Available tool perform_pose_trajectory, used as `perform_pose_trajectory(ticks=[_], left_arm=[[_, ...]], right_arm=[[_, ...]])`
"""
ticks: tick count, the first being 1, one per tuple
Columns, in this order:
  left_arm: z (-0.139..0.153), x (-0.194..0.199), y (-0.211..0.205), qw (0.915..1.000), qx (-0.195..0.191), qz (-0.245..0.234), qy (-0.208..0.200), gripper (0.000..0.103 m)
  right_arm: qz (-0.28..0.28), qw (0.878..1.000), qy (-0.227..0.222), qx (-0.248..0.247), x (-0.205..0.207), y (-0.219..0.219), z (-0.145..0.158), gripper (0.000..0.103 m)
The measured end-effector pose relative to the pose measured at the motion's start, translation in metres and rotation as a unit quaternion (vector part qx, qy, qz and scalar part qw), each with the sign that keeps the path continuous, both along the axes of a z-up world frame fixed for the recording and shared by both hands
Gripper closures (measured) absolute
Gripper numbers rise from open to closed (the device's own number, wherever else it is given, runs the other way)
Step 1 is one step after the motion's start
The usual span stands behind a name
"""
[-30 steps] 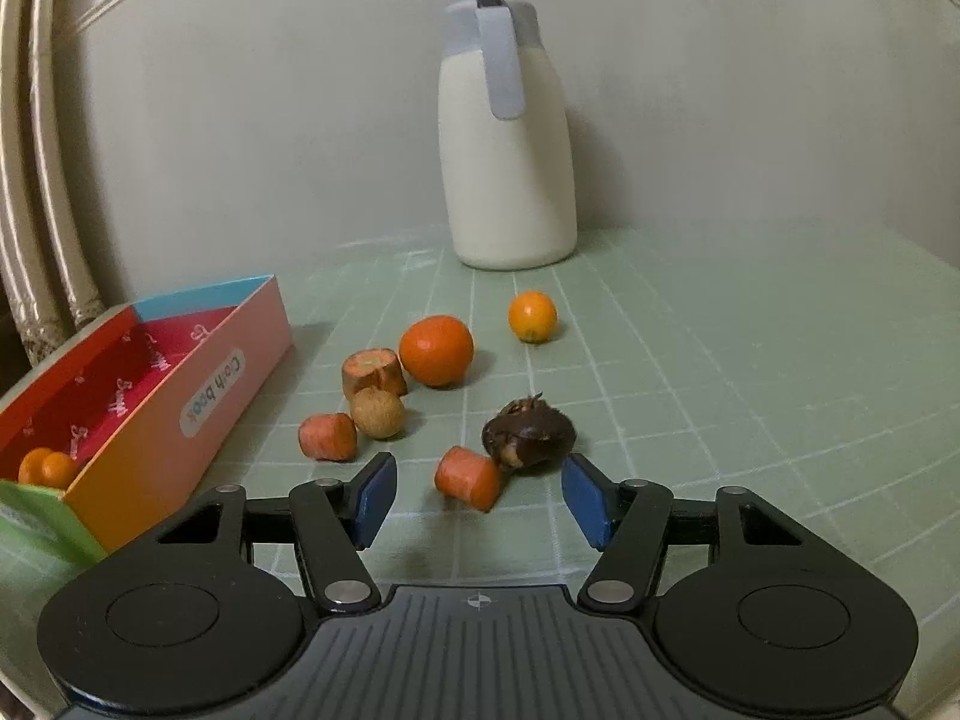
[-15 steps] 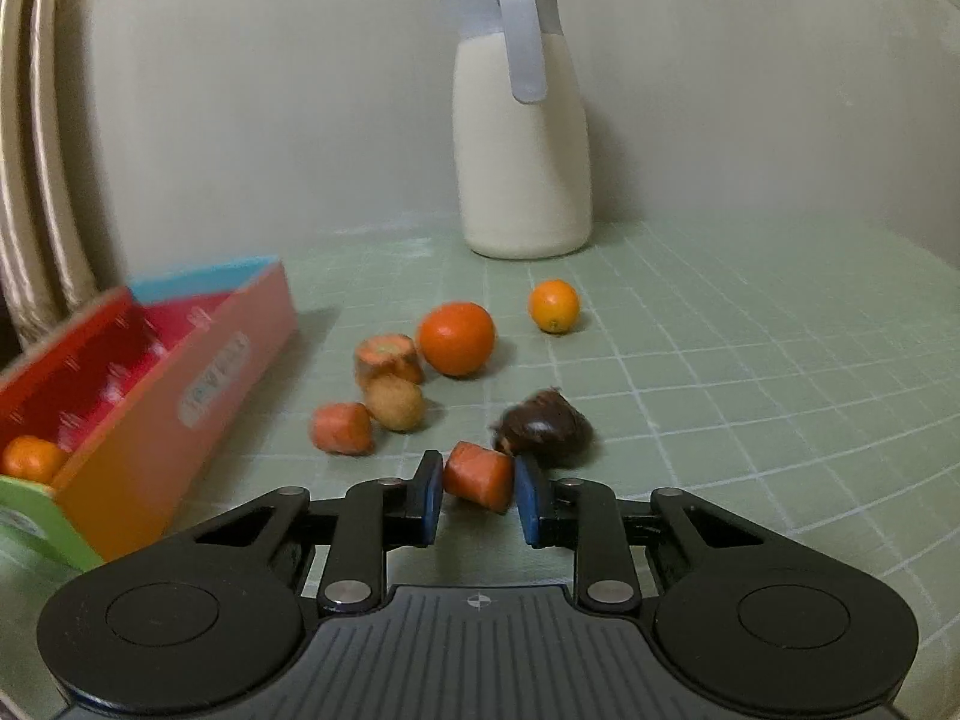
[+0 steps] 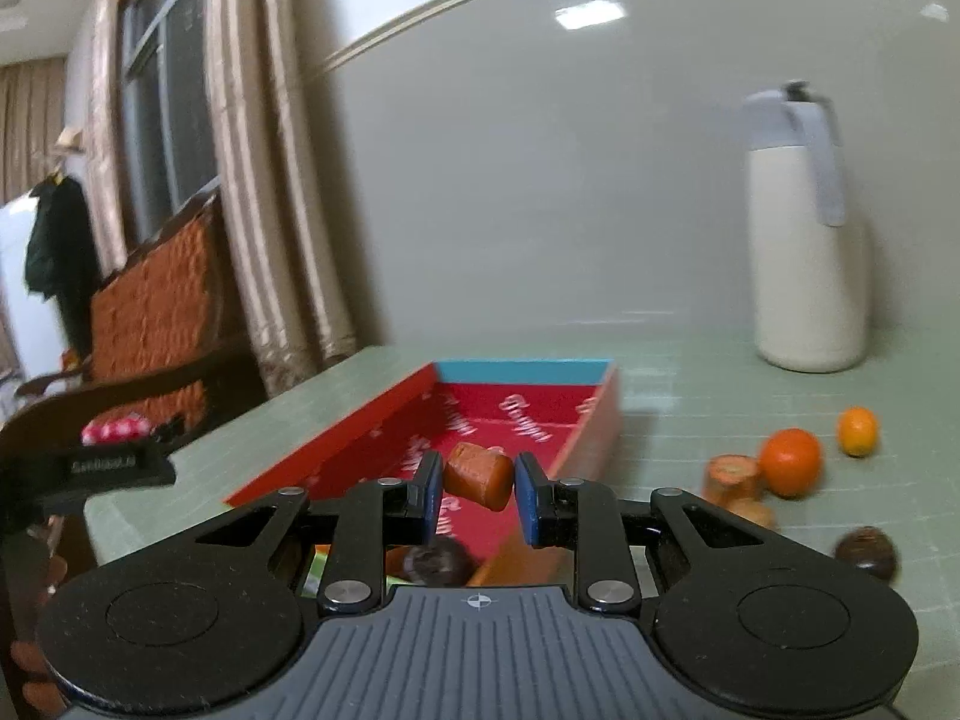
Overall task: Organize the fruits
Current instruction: 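Carry the carrot piece with the right tool into the box and release, then reach the left tool to the dark brown chestnut and grasp it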
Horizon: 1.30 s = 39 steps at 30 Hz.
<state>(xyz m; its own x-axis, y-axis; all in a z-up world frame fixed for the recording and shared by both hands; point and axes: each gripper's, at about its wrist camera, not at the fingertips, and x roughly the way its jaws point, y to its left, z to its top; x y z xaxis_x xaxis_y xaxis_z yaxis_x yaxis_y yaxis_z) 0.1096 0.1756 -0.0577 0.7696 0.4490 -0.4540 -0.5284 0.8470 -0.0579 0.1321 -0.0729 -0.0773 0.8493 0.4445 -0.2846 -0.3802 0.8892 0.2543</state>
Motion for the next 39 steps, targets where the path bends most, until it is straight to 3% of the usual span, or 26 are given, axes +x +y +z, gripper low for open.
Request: perform_pose_trajectory(ticks=[4, 7, 8, 9, 16, 20, 23, 29, 33, 39], left_arm=[[0.001, 0.0, 0.002, 1.0, -0.001, 0.0, 0.0, 0.008], [0.001, 0.0, 0.002, 1.0, 0.004, 0.0, 0.0, 0.008], [0.001, 0.0, 0.001, 1.0, 0.004, -0.001, 0.001, 0.008], [0.001, 0.001, 0.001, 1.0, 0.004, -0.002, 0.001, 0.008], [0.001, 0.003, -0.009, 0.9997, 0.015, -0.021, 0.001, 0.008], [0.0, 0.004, -0.026, 0.9984, 0.03, -0.047, -0.005, 0.008], [0.0, 0.005, -0.042, 0.9959, 0.037, -0.082, -0.012, 0.008], [0.004, 0.005, -0.095, 0.9828, 0.062, -0.173, -0.017, 0.008], [0.011, 0.002, -0.141, 0.9674, 0.079, -0.239, -0.028, 0.007], [0.002, 0.005, -0.214, 0.9394, 0.094, -0.329, -0.011, 0.007]], right_arm=[[0.005, 1.0, 0.007, -0.019, 0.005, 0.013, -0.005, 0.076], [0.007, 0.999, 0.004, -0.033, 0.004, 0.018, -0.006, 0.048], [0.001, 0.999, -0.001, -0.032, 0.002, 0.018, -0.005, 0.032], [-0.003, 0.999, -0.008, -0.031, 0.0, 0.016, -0.004, 0.028], [-0.05, 0.998, -0.018, -0.016, -0.01, -0.016, 0.007, 0.025], [-0.119, 0.992, -0.026, -0.022, -0.022, -0.045, 0.007, 0.006], [-0.17, 0.984, -0.03, -0.034, -0.027, -0.064, 0.005, 0.004], [-0.281, 0.957, -0.027, -0.066, -0.034, -0.1, 0.0, 0.002], [-0.373, 0.923, -0.027, -0.089, -0.041, -0.12, -0.004, 0.0], [-0.469, 0.876, -0.011, -0.11, -0.045, -0.155, -0.007, 0.0]])
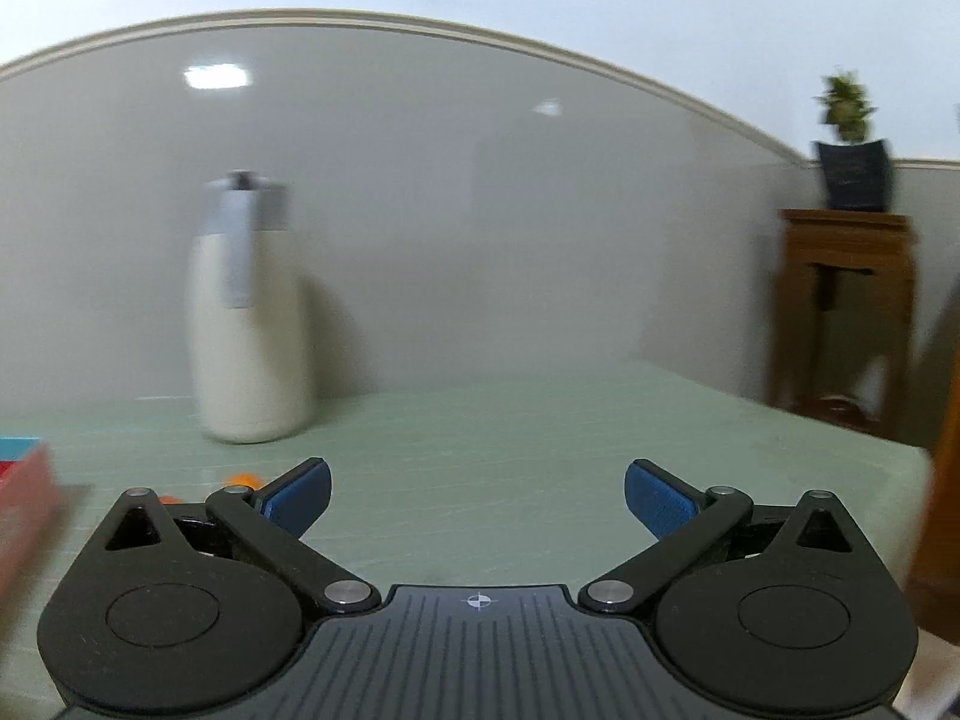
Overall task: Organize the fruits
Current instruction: 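Reach the left tool to the dark brown chestnut and grasp it, then drop the chestnut from the left tool into the box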
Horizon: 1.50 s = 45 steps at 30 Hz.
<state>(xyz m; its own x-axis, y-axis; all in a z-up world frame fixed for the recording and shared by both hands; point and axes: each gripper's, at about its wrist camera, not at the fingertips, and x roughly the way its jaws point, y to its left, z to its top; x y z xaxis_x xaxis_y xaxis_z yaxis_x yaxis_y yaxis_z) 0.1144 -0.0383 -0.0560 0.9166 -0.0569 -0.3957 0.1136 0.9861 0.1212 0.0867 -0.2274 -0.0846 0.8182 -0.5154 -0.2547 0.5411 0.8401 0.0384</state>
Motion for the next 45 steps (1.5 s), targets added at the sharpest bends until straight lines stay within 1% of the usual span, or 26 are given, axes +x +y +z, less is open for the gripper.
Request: perform_pose_trajectory(ticks=[2, 4, 6, 10, 13, 16, 17, 18, 19, 20, 21, 22, 23, 24, 25, 32, 36, 41, 45], left_arm=[[-0.008, 0.004, -0.024, 0.9995, 0.015, -0.025, 0.008, 0.007], [-0.017, 0.013, -0.046, 0.998, 0.029, -0.05, 0.026, 0.007], [-0.023, 0.02, -0.061, 0.9964, 0.03, -0.069, 0.04, 0.007], [-0.035, 0.035, -0.08, 0.9922, 0.017, -0.1, 0.073, 0.008], [-0.042, 0.045, -0.092, 0.9894, 0.011, -0.115, 0.088, 0.012], [-0.05, 0.055, -0.103, 0.9859, 0.01, -0.131, 0.104, 0.02], [-0.053, 0.059, -0.107, 0.9841, 0.008, -0.134, 0.117, 0.026], [-0.056, 0.064, -0.11, 0.9821, 0.003, -0.136, 0.13, 0.034], [-0.059, 0.068, -0.111, 0.9805, -0.002, -0.138, 0.141, 0.038], [-0.063, 0.072, -0.112, 0.9782, -0.007, -0.14, 0.153, 0.047], [-0.067, 0.075, -0.112, 0.9765, -0.013, -0.14, 0.164, 0.053], [-0.068, 0.075, -0.112, 0.9777, -0.015, -0.137, 0.158, 0.054], [-0.069, 0.075, -0.113, 0.9782, -0.013, -0.136, 0.156, 0.06], [-0.069, 0.074, -0.112, 0.9789, -0.013, -0.136, 0.152, 0.072], [-0.069, 0.073, -0.111, 0.9789, -0.015, -0.137, 0.151, 0.073], [-0.068, 0.072, -0.106, 0.979, -0.029, -0.138, 0.147, 0.074], [-0.055, 0.066, -0.097, 0.984, -0.032, -0.127, 0.121, 0.074], [-0.03, 0.054, -0.068, 0.9943, -0.02, -0.081, 0.066, 0.074], [-0.016, 0.046, -0.037, 0.9993, -0.002, -0.024, 0.028, 0.074]], right_arm=[[-0.026, 1.0, -0.001, -0.006, -0.004, -0.01, 0.0, 0.0], [-0.057, 0.998, -0.007, -0.016, -0.009, -0.018, 0.001, 0.0], [-0.079, 0.997, -0.01, -0.017, -0.014, -0.028, 0.001, 0.0], [-0.081, 0.997, -0.003, 0.011, -0.017, -0.051, -0.005, 0.0], [-0.084, 0.996, -0.007, 0.02, -0.023, -0.061, -0.003, 0.0], [-0.086, 0.996, -0.014, 0.025, -0.031, -0.066, -0.004, 0.0], [-0.084, 0.996, -0.015, 0.027, -0.031, -0.068, -0.003, 0.0], [-0.082, 0.996, -0.016, 0.031, -0.031, -0.069, -0.002, 0.0], [-0.081, 0.996, -0.016, 0.033, -0.032, -0.069, -0.001, 0.0], [-0.08, 0.996, -0.017, 0.036, -0.032, -0.071, -0.001, 0.0], [-0.079, 0.996, -0.018, 0.038, -0.032, -0.073, 0.001, 0.0], [-0.078, 0.996, -0.019, 0.04, -0.033, -0.072, 0.002, 0.0], [-0.076, 0.996, -0.019, 0.043, -0.033, -0.072, 0.002, 0.0], [-0.074, 0.996, -0.021, 0.046, -0.034, -0.073, 0.003, 0.0], [-0.072, 0.996, -0.022, 0.048, -0.034, -0.073, 0.003, 0.0], [-0.058, 0.997, -0.024, 0.046, -0.034, -0.069, 0.004, 0.0], [-0.05, 0.997, -0.025, 0.047, -0.033, -0.066, 0.004, 0.0], [-0.02, 0.997, -0.029, 0.062, -0.031, -0.059, 0.004, 0.0], [0.006, 0.998, -0.029, 0.055, -0.028, -0.043, 0.004, 0.0]])
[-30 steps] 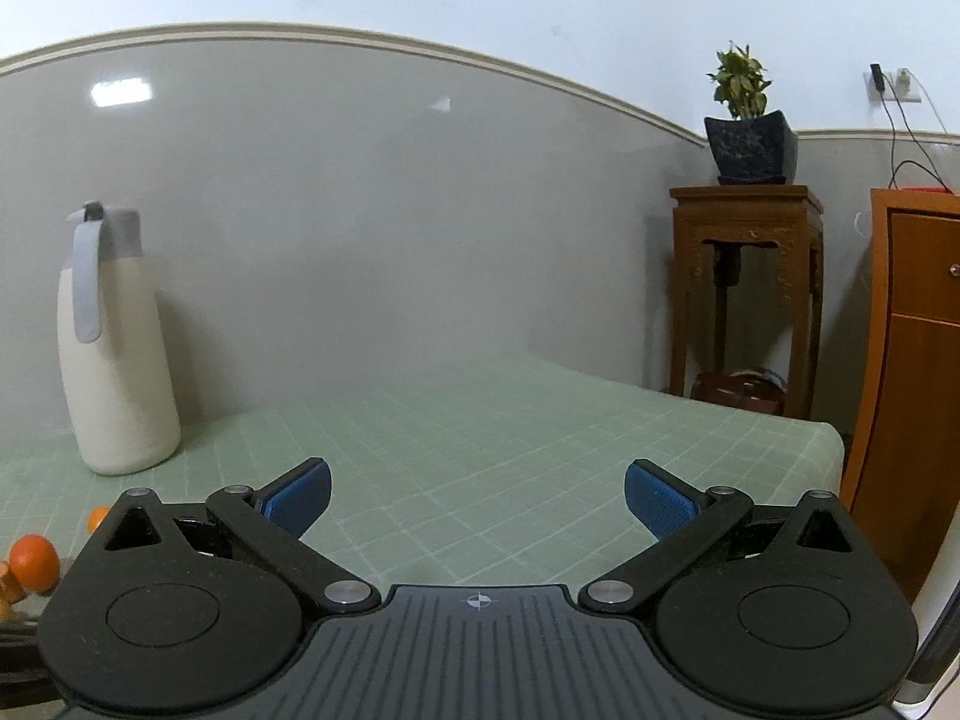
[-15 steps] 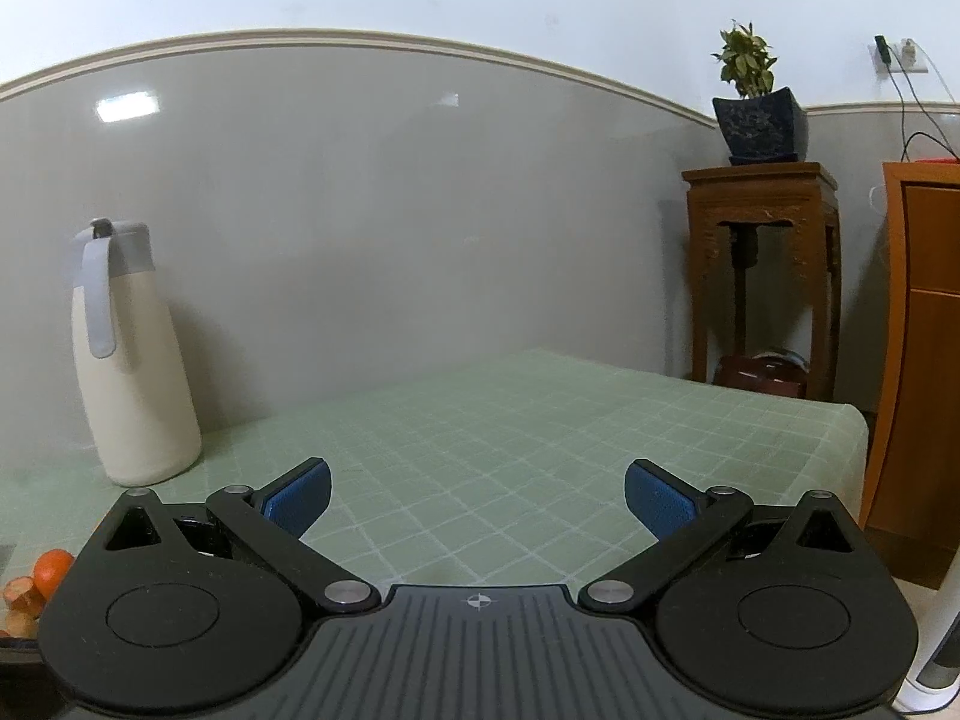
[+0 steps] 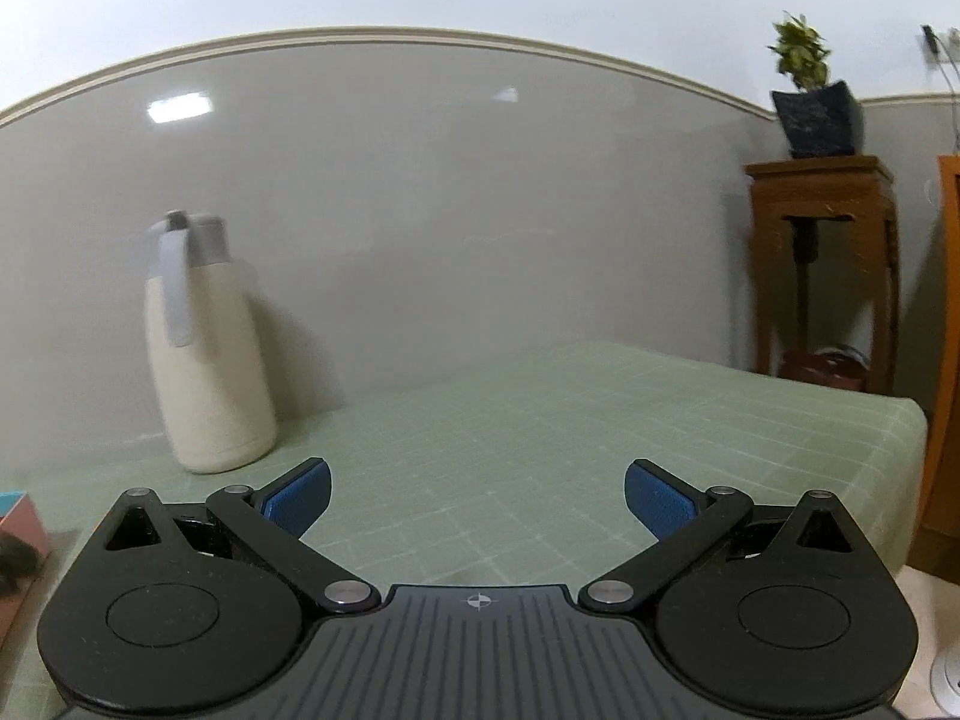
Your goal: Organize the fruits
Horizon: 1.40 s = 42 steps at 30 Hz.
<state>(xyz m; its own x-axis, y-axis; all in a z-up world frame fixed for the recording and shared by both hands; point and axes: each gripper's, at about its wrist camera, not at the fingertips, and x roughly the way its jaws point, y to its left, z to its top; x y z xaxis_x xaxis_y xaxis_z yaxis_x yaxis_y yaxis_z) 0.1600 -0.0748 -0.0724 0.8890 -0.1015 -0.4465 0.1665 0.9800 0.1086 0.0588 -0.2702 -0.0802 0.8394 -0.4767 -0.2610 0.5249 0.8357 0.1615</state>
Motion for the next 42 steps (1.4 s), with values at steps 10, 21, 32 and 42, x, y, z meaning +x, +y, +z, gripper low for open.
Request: perform_pose_trajectory(ticks=[10, 21, 32, 42], left_arm=[[0.003, 0.013, 0.09, 0.9885, 0.022, 0.149, 0.008, 0.074], [-0.005, 0.01, 0.134, 0.9765, 0.008, 0.214, 0.027, 0.044], [0.023, -0.032, 0.155, 0.969, -0.006, 0.242, -0.048, 0.009], [0.019, -0.048, 0.194, 0.9524, -0.008, 0.297, -0.066, 0.006]], right_arm=[[0.065, 0.998, 0.006, -0.012, 0.014, 0.035, -0.002, 0.0], [0.198, 0.98, 0.007, -0.016, 0.033, 0.089, -0.005, 0.0], [0.254, 0.966, 0.043, 0.012, 0.061, 0.127, -0.02, 0.0], [0.289, 0.951, 0.1, 0.038, 0.088, 0.151, -0.03, 0.03]])
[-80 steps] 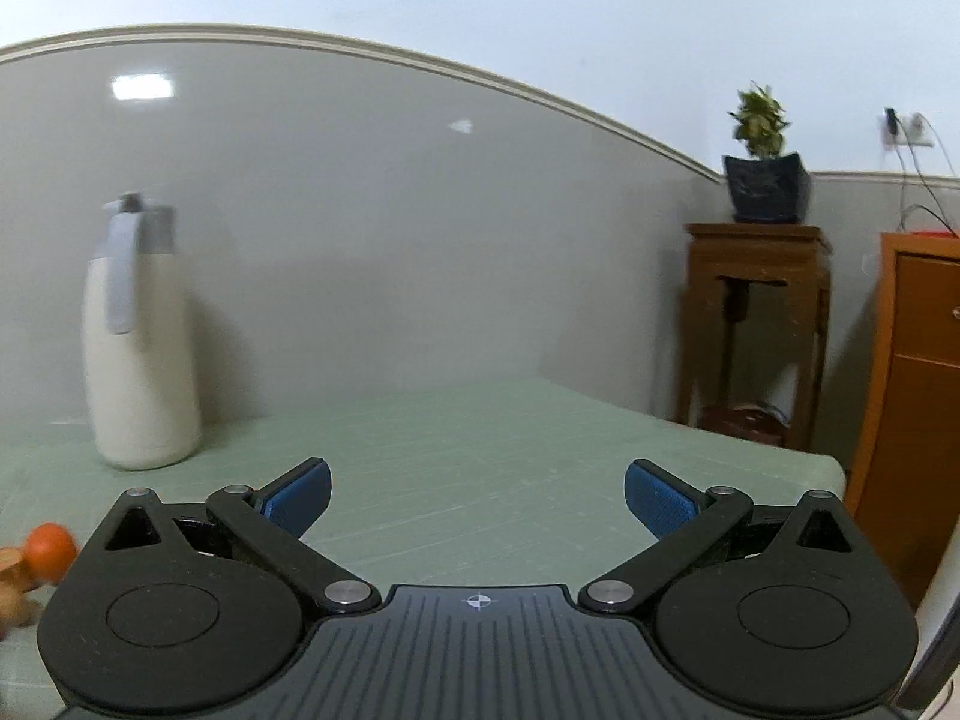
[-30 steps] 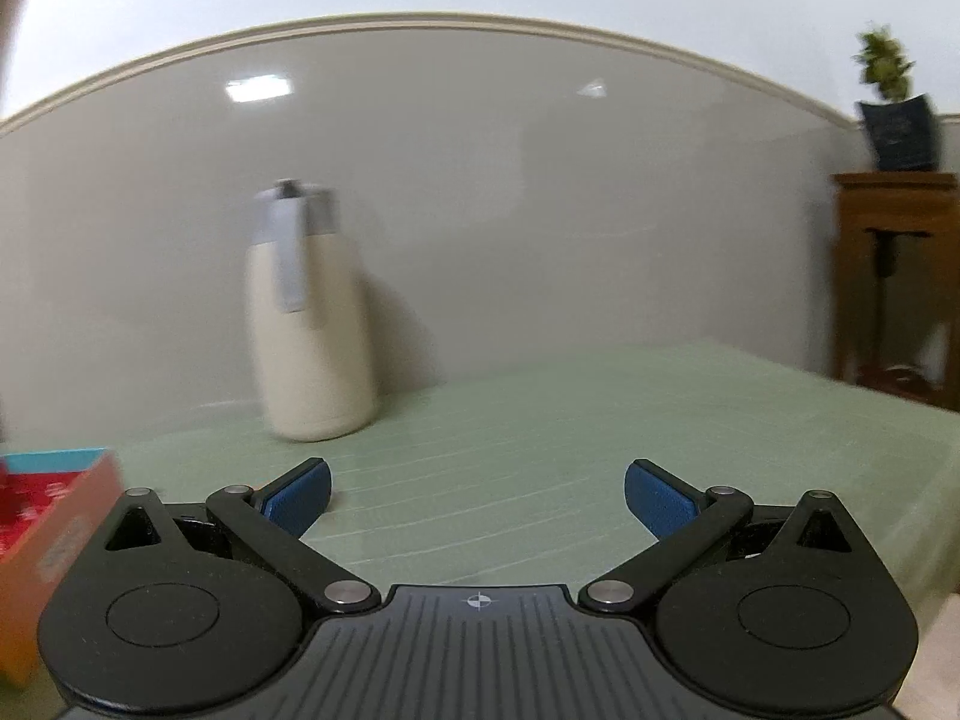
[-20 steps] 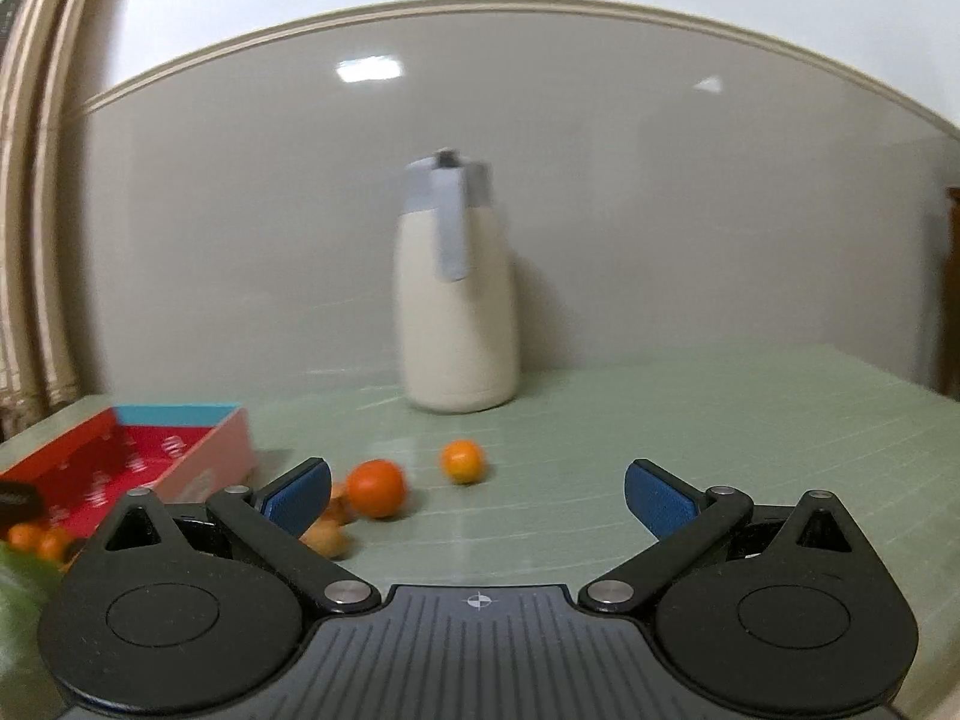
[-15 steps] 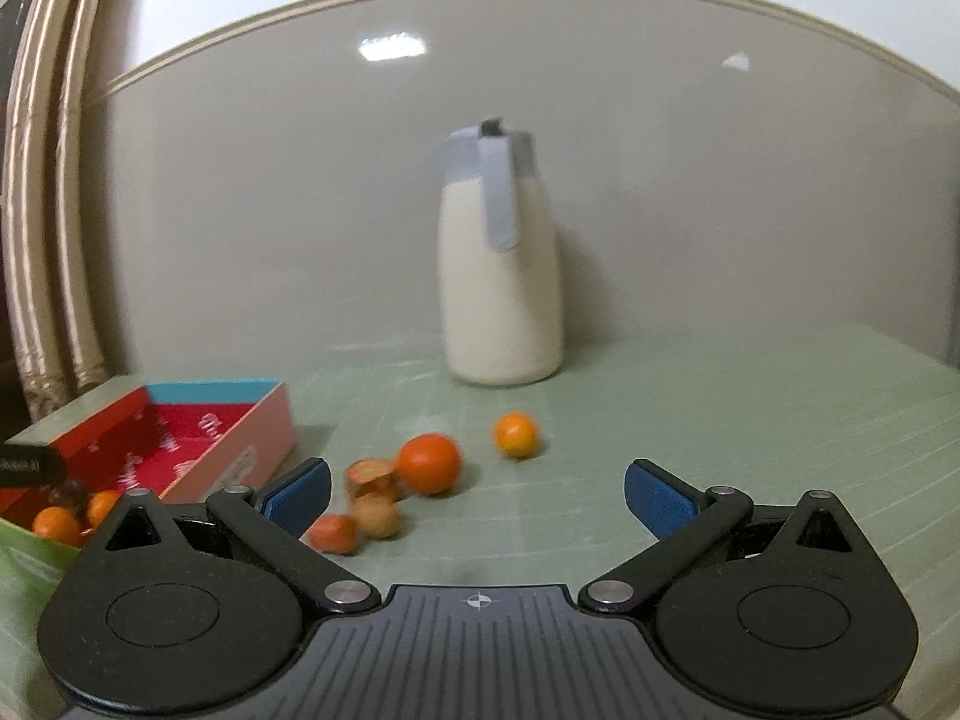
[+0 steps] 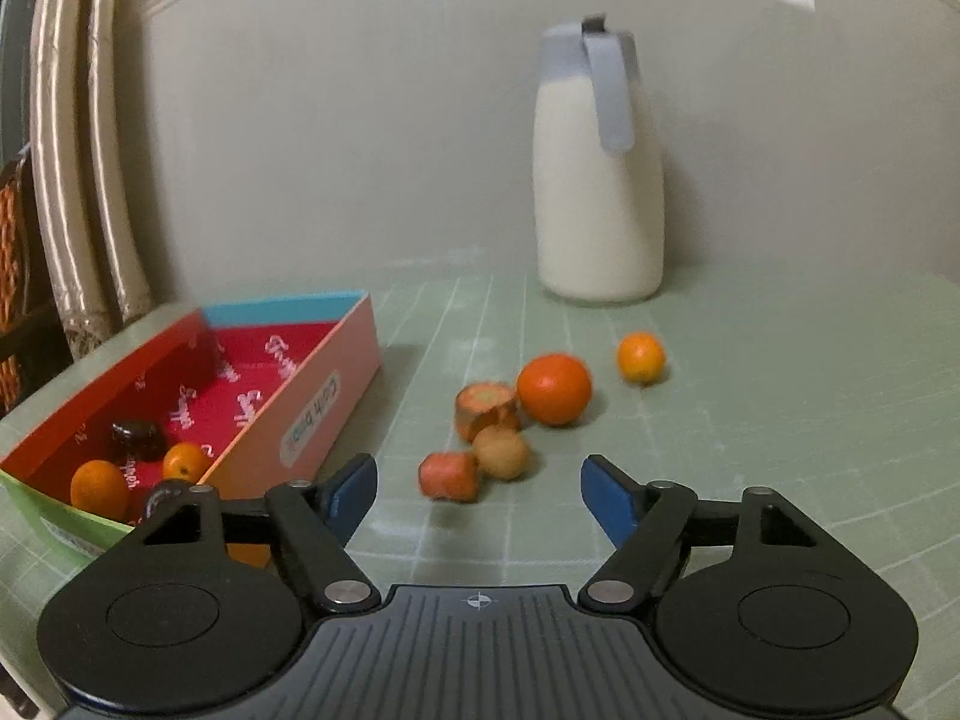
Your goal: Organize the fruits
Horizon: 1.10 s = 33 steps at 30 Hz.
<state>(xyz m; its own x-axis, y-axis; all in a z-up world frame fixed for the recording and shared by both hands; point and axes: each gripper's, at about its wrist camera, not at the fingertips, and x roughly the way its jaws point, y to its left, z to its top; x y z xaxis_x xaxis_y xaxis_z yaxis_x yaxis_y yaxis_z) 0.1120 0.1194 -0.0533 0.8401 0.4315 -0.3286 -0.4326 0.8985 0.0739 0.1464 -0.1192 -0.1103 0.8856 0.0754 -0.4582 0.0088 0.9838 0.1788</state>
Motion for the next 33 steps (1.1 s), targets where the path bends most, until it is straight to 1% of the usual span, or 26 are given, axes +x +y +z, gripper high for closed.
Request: perform_pose_trajectory(ticks=[1, 3, 5, 8, 9, 10, 12, 13, 15, 17, 20, 23, 25, 27, 29, 31, 33], left_arm=[[-0.001, 0.001, 0.004, 1.0, -0.005, 0.003, 0.004, 0.006], [-0.003, 0.002, 0.013, 0.9997, -0.017, 0.012, 0.012, 0.006], [-0.003, 0.001, 0.021, 0.9992, -0.03, 0.02, 0.016, 0.006], [-0.004, -0.001, 0.03, 0.9983, -0.048, 0.027, 0.018, 0.006], [-0.005, -0.002, 0.031, 0.9981, -0.051, 0.028, 0.018, 0.006], [-0.005, -0.002, 0.032, 0.998, -0.053, 0.028, 0.018, 0.006], [-0.005, -0.003, 0.031, 0.998, -0.055, 0.026, 0.019, 0.006], [-0.005, -0.003, 0.031, 0.998, -0.055, 0.024, 0.02, 0.006], [-0.005, -0.003, 0.031, 0.9981, -0.054, 0.021, 0.02, 0.006], [-0.005, -0.003, 0.03, 0.9982, -0.052, 0.02, 0.02, 0.006], [-0.005, -0.003, 0.03, 0.998, -0.054, 0.024, 0.02, 0.006], [-0.006, -0.003, 0.033, 0.9976, -0.06, 0.03, 0.021, 0.006], [-0.006, -0.003, 0.036, 0.9972, -0.062, 0.035, 0.023, 0.006], [-0.006, -0.003, 0.037, 0.9969, -0.063, 0.041, 0.024, 0.006], [-0.007, -0.004, 0.039, 0.9966, -0.064, 0.047, 0.026, 0.006], [-0.008, -0.004, 0.041, 0.9963, -0.063, 0.051, 0.028, 0.006], [-0.008, -0.005, 0.041, 0.9962, -0.061, 0.054, 0.029, 0.006]], right_arm=[[0.002, 1.0, 0.006, 0.004, 0.002, 0.001, -0.001, 0.033], [0.005, 1.0, 0.017, 0.01, 0.008, 0.003, -0.002, 0.043], [0.009, 0.999, 0.029, 0.013, 0.014, 0.006, -0.004, 0.049], [0.009, 0.999, 0.042, 0.01, 0.024, 0.01, -0.007, 0.051], [0.009, 0.999, 0.044, 0.008, 0.026, 0.011, -0.008, 0.054], [0.009, 0.999, 0.047, 0.005, 0.029, 0.012, -0.009, 0.056], [0.009, 0.998, 0.055, 0.007, 0.034, 0.013, -0.012, 0.065], [0.008, 0.998, 0.055, 0.007, 0.036, 0.014, -0.012, 0.066], [0.008, 0.998, 0.056, 0.001, 0.038, 0.014, -0.012, 0.073], [0.01, 0.998, 0.055, -0.004, 0.039, 0.016, -0.013, 0.078], [0.019, 0.999, 0.049, 0.001, 0.035, 0.015, -0.012, 0.078], [0.026, 0.999, 0.03, 0.006, 0.029, 0.017, -0.007, 0.081], [0.034, 0.999, 0.011, 0.017, 0.024, 0.016, 0.001, 0.081], [0.049, 0.998, -0.017, 0.04, 0.017, 0.015, 0.009, 0.081], [0.065, 0.996, -0.042, 0.049, 0.011, 0.016, 0.017, 0.081], [0.077, 0.994, -0.058, 0.054, 0.006, 0.019, 0.023, 0.081], [0.099, 0.99, -0.071, 0.07, 0.003, 0.021, 0.028, 0.081]])
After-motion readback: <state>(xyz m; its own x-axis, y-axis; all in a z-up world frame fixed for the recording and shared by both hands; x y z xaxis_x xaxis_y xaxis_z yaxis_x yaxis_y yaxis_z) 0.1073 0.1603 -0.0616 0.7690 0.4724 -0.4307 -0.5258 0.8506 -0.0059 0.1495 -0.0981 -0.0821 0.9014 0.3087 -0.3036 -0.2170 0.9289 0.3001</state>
